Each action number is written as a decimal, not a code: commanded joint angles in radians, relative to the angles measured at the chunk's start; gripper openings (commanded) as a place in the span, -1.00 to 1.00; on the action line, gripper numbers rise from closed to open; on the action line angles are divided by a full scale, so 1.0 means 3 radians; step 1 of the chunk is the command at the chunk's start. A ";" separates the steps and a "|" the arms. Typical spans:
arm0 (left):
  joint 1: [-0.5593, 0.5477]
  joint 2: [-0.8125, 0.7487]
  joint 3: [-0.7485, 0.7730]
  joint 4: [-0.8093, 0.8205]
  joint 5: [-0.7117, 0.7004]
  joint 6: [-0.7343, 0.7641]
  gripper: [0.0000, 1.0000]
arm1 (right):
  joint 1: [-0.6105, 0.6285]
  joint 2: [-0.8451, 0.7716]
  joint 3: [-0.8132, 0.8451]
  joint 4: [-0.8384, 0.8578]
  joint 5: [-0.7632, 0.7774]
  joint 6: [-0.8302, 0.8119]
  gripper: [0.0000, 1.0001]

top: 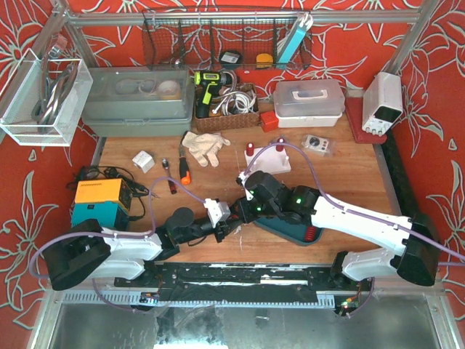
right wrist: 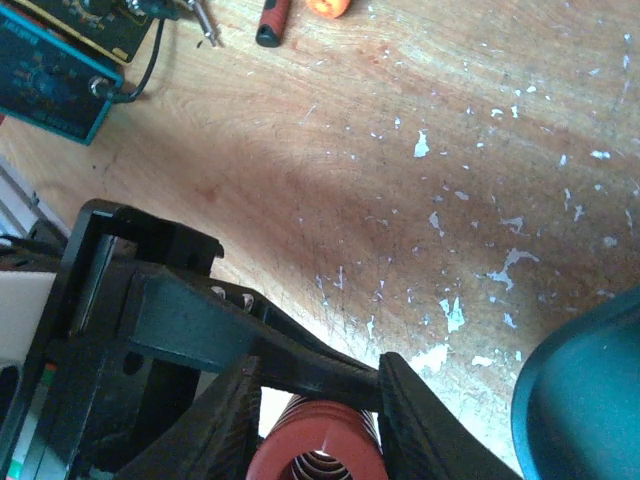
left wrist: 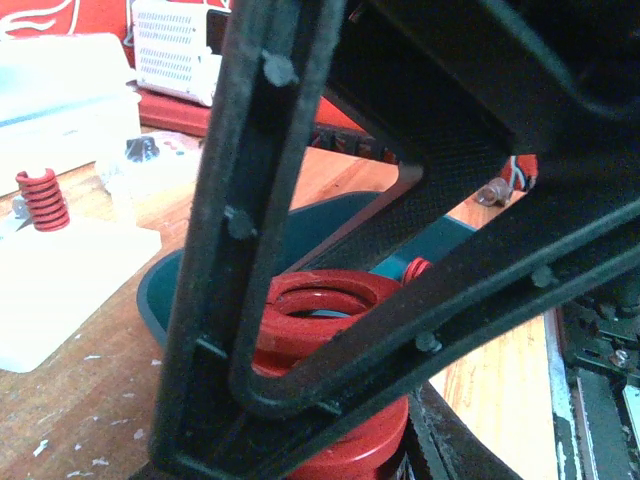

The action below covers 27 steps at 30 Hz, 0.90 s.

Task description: Install the large spring

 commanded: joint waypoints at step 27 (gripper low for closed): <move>-0.0025 -0.0131 0.0105 0.0041 -0.0740 -0.0028 -0.04 | -0.0053 -0.0249 -0.0065 -0.0089 0.0102 0.0131 -0.93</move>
